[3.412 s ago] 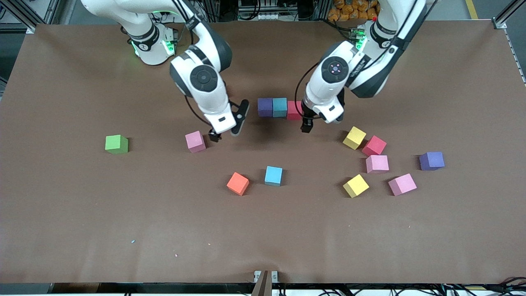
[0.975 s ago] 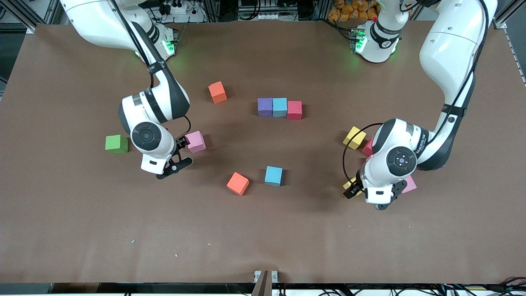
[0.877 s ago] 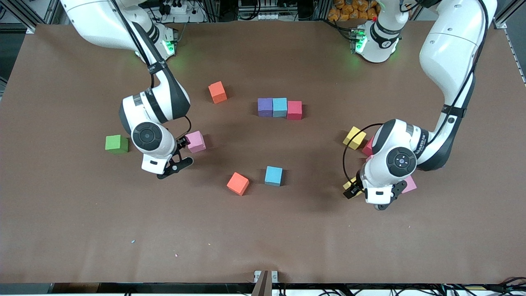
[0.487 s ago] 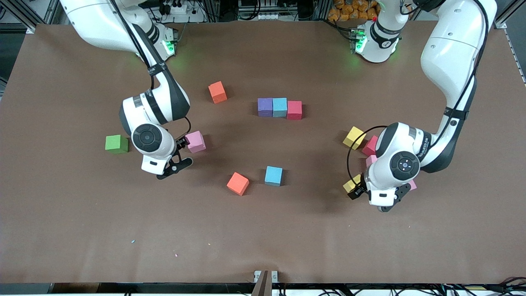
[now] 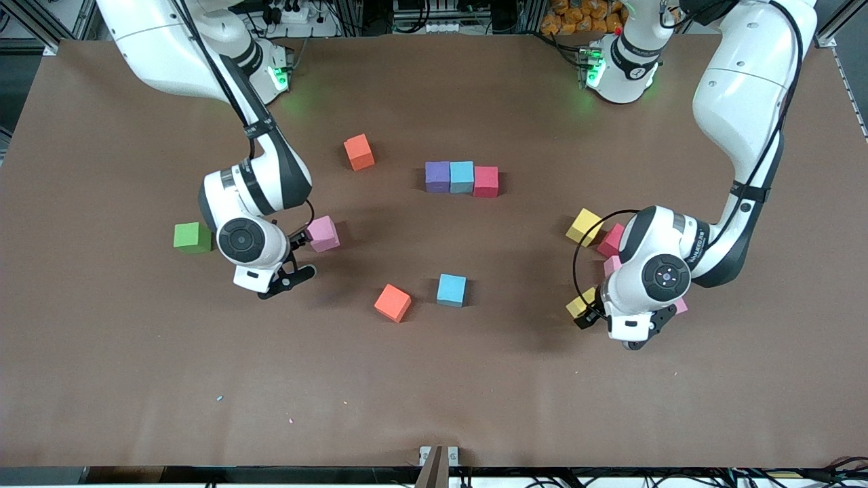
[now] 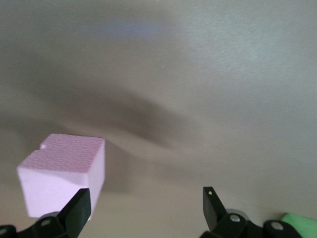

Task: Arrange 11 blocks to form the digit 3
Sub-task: 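Close the left gripper on yellow while the right gripper grips pink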

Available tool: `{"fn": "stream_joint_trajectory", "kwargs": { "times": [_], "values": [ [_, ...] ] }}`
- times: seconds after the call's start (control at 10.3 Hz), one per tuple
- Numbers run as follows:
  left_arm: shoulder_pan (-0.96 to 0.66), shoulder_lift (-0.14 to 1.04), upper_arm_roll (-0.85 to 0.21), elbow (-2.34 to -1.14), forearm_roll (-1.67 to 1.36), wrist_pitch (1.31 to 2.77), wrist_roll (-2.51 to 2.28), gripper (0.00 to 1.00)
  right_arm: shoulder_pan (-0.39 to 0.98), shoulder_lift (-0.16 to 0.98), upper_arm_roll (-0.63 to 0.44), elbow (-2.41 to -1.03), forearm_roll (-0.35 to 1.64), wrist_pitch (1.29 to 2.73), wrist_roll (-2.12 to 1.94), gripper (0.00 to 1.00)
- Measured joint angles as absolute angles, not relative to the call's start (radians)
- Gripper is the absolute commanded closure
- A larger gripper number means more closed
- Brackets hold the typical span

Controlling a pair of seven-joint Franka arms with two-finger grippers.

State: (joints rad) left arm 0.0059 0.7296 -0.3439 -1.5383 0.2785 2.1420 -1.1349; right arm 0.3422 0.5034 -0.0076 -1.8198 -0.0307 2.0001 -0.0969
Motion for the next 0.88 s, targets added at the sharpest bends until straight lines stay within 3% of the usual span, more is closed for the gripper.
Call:
{"fn": "stream_joint_trajectory", "kwargs": {
  "times": [0.88],
  "values": [
    [0.004,0.759,-0.340,-1.537,0.296,2.154,-1.135,0.00,0.345,0.504,0.022,-1.885,0.192,1.990,-0.155,0.00]
  ]
}}
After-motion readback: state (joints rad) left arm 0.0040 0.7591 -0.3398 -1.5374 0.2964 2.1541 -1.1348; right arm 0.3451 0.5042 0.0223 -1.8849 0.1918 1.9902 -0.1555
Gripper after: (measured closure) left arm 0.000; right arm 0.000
